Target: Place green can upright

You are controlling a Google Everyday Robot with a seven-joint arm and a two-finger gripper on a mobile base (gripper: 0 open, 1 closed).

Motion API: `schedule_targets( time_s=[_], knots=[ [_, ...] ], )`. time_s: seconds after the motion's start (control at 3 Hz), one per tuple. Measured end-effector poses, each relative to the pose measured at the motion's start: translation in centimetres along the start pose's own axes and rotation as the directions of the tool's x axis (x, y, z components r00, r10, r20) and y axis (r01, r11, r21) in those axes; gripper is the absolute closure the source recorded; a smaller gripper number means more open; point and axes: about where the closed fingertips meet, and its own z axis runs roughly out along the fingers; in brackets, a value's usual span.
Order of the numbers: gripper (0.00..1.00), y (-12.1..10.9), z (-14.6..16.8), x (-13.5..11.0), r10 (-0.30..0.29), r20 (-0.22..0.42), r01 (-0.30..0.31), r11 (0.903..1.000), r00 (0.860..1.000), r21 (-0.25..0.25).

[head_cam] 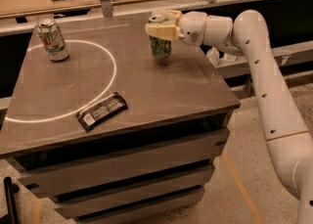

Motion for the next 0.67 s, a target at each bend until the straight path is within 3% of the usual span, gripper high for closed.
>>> schedule_targets(
  time_s=[0.67],
  knots=[
    [0.19, -2.7, -1.6, -0.4, 0.010, 0.012, -0.010, 0.9999, 1.000, -0.010]
  ],
)
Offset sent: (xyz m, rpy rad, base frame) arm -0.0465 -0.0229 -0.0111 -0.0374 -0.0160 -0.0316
